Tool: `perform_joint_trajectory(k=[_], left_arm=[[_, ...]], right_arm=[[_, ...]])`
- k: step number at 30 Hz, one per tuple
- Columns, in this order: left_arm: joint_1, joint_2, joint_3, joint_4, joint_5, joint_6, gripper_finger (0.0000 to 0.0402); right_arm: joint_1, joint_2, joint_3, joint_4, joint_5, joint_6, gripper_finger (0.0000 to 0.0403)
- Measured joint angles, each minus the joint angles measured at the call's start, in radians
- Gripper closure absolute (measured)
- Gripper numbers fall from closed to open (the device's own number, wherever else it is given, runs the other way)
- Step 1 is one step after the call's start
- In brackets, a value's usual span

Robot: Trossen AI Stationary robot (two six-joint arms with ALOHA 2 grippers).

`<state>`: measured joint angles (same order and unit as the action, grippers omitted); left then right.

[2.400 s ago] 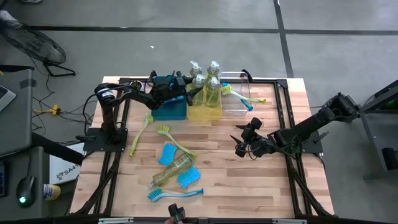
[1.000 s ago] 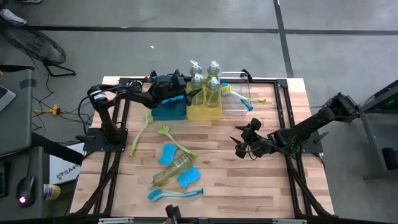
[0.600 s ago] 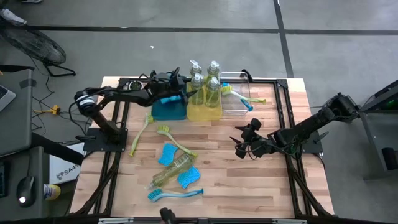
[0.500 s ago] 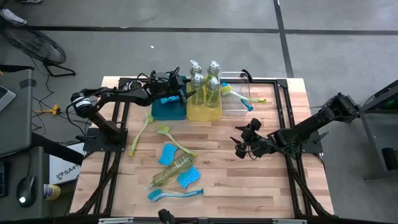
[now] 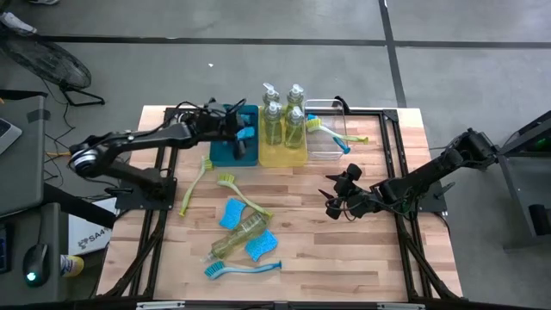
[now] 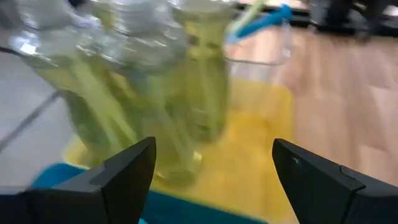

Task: Pick & Place Kitchen Sink Supplies
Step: Put the dishwashing liquid into the yellow bin

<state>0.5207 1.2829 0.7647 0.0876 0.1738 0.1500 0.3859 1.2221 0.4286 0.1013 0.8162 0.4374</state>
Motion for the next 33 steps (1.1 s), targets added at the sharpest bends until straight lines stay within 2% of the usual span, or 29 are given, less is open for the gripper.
perform_joint_trajectory(k=[8,12,15,20,25,29,33], left_arm=[[-0.162,-0.164,0.0,-0.32,-0.033,-0.104,0.0085],[-0.28,-0.232,-0.001,-0.468,-0.156,-0.202,0.0085],[-0.369,-0.284,-0.001,-0.531,-0.268,-0.27,0.0085],[-0.509,-0.364,-0.001,-0.612,-0.462,-0.381,0.0085],[-0.631,-0.417,-0.001,-0.72,-0.642,-0.498,0.0085],[-0.715,-0.438,-0.012,-0.765,-0.731,-0.588,0.0085],[-0.78,-0.445,-0.053,-0.775,-0.763,-0.673,0.0085]], right_arm=[[0.0,0.0,0.0,0.006,-0.042,-0.02,0.0153],[-0.009,0.0,0.004,0.032,-0.101,-0.086,0.0153],[-0.039,0.0,0.04,0.035,-0.183,-0.136,0.0153],[-0.081,0.001,0.137,0.033,-0.321,-0.246,0.0153],[-0.099,0.046,0.263,-0.027,-0.389,-0.353,0.0153],[-0.106,0.143,0.394,-0.103,-0.445,-0.418,0.0153],[-0.112,0.285,0.544,-0.199,-0.505,-0.491,0.0153]])
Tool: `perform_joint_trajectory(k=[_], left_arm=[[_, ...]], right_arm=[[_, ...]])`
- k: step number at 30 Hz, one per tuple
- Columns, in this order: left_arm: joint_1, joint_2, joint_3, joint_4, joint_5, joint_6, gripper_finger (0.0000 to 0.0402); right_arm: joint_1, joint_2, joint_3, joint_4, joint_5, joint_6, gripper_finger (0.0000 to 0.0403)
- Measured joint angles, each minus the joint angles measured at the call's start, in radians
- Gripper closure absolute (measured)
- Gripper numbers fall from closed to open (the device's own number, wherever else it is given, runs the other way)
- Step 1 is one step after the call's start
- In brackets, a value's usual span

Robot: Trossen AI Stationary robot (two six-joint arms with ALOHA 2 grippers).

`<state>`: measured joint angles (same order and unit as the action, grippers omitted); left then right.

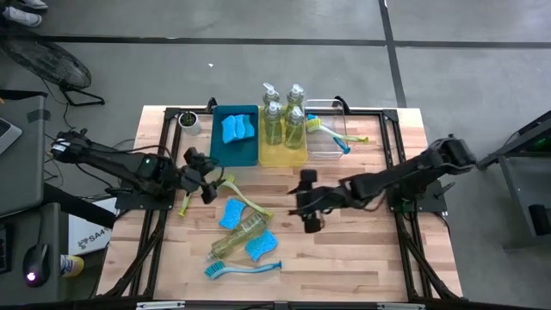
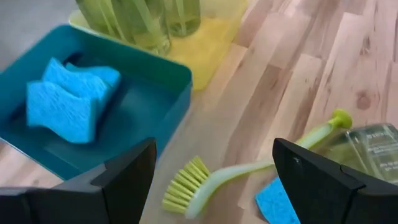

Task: Pick & Place Kitchen Sink Supplies
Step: Put the dishwashing liquid into the yellow bin

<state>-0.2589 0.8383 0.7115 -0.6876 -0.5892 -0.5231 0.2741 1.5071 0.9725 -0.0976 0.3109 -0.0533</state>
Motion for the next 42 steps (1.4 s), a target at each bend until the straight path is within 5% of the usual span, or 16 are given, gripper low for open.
perform_joint_trajectory(k=[13,34,42], left_arm=[[-0.162,0.0,-0.052,-0.003,-0.006,-0.208,0.0085],[-0.187,0.0,-0.052,-0.005,-0.047,-0.274,0.0085],[-0.187,0.0,-0.052,-0.006,-0.048,-0.275,0.0085]], right_arm=[[-0.026,0.305,0.387,-0.268,-0.245,-0.131,0.0153],[-0.046,0.58,0.727,-0.509,-0.321,-0.166,0.0152],[-0.044,0.631,0.802,-0.516,-0.281,-0.22,0.0112]])
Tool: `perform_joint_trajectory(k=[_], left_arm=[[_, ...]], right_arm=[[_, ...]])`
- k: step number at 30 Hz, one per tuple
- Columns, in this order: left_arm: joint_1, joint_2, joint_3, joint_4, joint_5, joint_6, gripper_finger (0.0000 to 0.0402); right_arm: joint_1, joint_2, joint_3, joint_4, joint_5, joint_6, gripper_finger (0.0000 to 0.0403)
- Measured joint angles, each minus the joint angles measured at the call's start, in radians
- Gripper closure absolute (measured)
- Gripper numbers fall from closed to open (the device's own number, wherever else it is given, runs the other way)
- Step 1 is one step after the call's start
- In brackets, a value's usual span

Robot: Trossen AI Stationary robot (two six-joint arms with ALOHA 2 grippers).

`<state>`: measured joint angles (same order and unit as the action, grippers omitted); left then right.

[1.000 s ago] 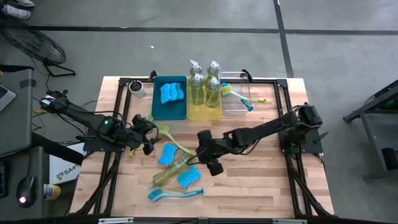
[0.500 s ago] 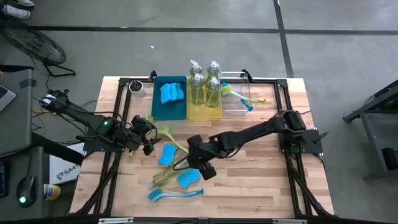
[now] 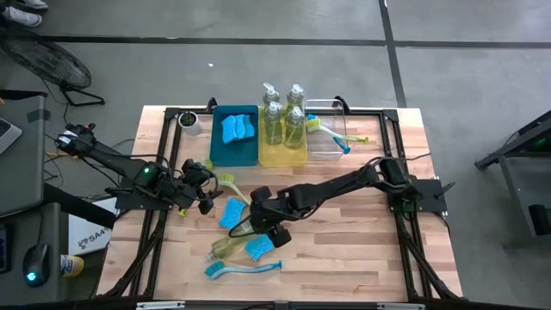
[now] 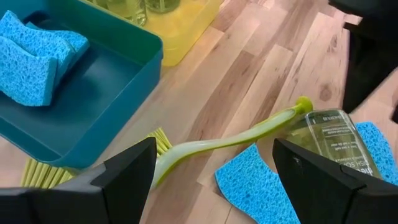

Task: Pick & Place Kitchen Sink Supplies
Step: Put the dishwashing liquid into the yellow bin

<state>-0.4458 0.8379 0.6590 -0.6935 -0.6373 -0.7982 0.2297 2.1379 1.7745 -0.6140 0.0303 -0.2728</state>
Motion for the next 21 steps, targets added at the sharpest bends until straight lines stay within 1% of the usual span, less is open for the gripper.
perform_joint_trajectory(k=[3,7,13,21], left_arm=[[0.0,0.0,0.0,-0.001,-0.001,0.0,0.0085],[0.0,0.0,0.0,-0.004,-0.001,0.0,0.0085],[0.0,0.0,0.0,-0.005,-0.008,-0.001,0.0085],[0.0,0.0,0.0,-0.016,-0.01,-0.019,0.0085]], right_arm=[[-0.001,0.005,-0.002,0.002,0.032,-0.021,0.0095],[0.0,0.005,-0.002,0.007,0.021,-0.025,0.0083],[-0.001,0.016,-0.003,0.072,0.019,-0.076,0.0081],[-0.014,0.107,-0.003,0.126,0.021,-0.131,0.0081]])
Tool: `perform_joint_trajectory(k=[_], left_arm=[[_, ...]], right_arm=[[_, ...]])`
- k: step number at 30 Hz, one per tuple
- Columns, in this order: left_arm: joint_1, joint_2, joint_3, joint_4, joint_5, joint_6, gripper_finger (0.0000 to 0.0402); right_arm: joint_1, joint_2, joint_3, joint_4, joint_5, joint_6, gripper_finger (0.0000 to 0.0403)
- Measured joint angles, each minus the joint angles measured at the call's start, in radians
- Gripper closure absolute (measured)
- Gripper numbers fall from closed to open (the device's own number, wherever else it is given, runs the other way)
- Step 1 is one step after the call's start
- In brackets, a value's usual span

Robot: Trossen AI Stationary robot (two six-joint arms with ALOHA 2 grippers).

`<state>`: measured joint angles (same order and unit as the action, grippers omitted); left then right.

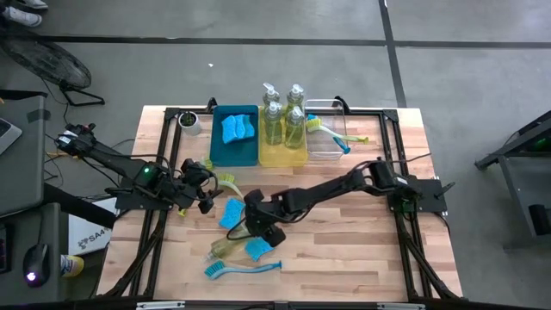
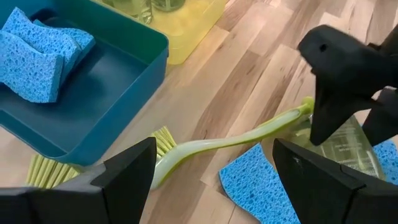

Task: Pick & Place Kitchen Sink Supplies
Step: Put the dishwashing liquid into the yellow bin

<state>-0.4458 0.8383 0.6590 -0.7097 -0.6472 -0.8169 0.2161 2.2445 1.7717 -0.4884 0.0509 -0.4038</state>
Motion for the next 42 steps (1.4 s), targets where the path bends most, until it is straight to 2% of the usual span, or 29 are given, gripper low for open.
perform_joint_trajectory(k=[3,12,20,27,37,42], left_arm=[[0.0,0.0,0.0,0.002,0.0,0.0,0.0085],[0.0,0.0,0.0,0.002,-0.001,-0.007,0.0085],[0.0,0.0,0.0,0.0,-0.001,-0.019,0.0085],[0.0,0.0,0.0,0.0,0.0,-0.026,0.0085],[0.0,0.0,0.0,0.0,0.004,-0.026,0.0085],[0.0,0.0,0.0,0.0,0.004,-0.026,0.0085]], right_arm=[[-0.009,0.013,0.0,0.013,-0.011,-0.002,0.0081],[-0.042,0.03,0.003,0.003,-0.134,0.023,0.009],[-0.047,0.046,0.003,-0.004,-0.163,0.024,0.0095],[-0.045,0.047,-0.007,-0.039,-0.136,0.029,0.0099],[-0.034,0.046,-0.018,-0.042,-0.072,0.039,0.0158],[-0.022,0.046,-0.019,-0.042,-0.038,0.04,0.0164]])
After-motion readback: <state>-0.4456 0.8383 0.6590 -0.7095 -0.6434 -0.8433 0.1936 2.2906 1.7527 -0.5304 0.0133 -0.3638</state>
